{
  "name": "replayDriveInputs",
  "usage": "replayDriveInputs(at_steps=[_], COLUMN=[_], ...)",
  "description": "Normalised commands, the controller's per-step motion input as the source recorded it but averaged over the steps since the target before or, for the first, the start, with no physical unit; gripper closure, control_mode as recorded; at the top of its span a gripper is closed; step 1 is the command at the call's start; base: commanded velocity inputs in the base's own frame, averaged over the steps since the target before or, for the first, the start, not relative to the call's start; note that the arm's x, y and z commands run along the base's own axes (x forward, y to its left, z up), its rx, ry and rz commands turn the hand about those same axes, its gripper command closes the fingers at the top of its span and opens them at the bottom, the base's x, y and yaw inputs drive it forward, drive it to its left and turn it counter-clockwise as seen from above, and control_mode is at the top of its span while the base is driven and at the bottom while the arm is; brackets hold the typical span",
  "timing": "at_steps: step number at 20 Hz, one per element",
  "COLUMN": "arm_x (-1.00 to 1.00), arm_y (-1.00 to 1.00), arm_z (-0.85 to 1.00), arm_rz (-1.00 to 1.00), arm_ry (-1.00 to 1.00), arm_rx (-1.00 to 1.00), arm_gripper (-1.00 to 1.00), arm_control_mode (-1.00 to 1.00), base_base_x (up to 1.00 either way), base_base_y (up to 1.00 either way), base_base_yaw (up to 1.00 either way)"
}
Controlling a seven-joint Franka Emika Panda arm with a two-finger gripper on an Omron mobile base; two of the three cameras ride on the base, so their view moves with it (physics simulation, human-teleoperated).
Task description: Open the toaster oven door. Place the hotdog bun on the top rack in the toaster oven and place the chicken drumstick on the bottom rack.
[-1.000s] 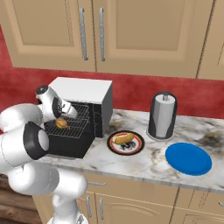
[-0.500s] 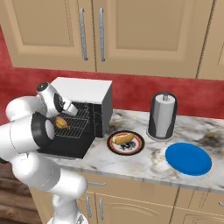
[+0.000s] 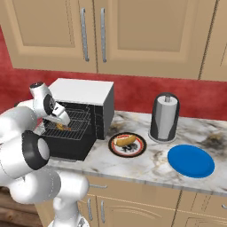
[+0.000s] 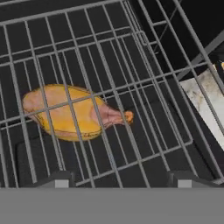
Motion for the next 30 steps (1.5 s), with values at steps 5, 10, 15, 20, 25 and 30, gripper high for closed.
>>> replayDriveInputs(at_steps=[5, 10, 15, 20, 25, 30], arm_x=[-0.89, -0.54, -0.72, -0.24, 0.00, 0.22], arm_y=[-0.02, -0.58, -1.00, -1.00, -1.00, -1.00], arm_z=[-0.13, 0.78, 0.04, 0.04, 0.06, 0.00], arm_rz=[-0.10, -0.12, -0.15, -0.16, -0.14, -0.13], arm_ry=[0.31, -0.06, -0.01, 0.00, 0.00, 0.00], arm_rx=[0.03, 0.07, 0.06, 0.07, 0.06, 0.11], arm_gripper=[-1.00, -1.00, -1.00, -1.00, -1.00, -1.00], arm_control_mode=[-1.00, -1.00, -1.00, -1.00, -1.00, -1.00], base_base_x=[0.00, 0.00, 0.00, 0.00, 0.00, 0.00], base_base_y=[0.00, 0.00, 0.00, 0.00, 0.00, 0.00], base_base_yaw=[0.00, 0.00, 0.00, 0.00, 0.00, 0.00])
